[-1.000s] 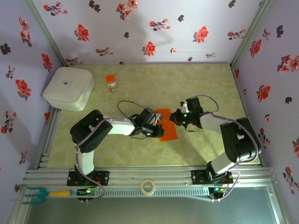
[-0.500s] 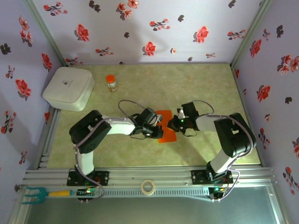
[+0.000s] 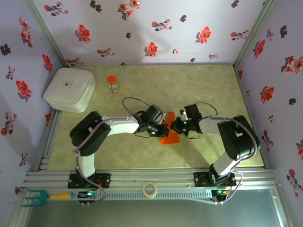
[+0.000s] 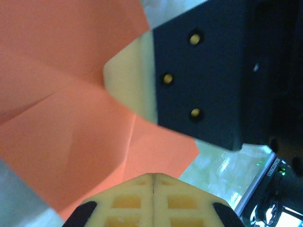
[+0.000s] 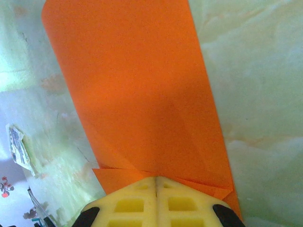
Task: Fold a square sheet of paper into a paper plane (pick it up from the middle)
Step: Fold the triangle a second time at the center of the table.
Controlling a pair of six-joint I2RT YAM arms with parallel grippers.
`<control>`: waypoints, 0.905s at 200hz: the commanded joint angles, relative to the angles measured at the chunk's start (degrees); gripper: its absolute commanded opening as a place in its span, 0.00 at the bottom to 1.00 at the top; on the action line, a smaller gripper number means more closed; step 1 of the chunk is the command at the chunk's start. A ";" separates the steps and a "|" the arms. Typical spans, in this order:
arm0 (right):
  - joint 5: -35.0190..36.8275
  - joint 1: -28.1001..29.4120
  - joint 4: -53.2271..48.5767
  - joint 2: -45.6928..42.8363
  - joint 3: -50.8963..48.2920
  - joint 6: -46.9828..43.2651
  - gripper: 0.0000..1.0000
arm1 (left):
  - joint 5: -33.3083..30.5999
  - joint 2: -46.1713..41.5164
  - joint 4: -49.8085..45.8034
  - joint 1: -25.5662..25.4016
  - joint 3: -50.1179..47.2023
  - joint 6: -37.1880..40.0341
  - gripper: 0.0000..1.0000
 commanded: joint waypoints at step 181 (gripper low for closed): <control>2.85 -0.42 -3.68 -2.17 -0.01 -0.35 0.00 | -2.43 1.01 -3.34 -1.50 -3.37 1.40 0.09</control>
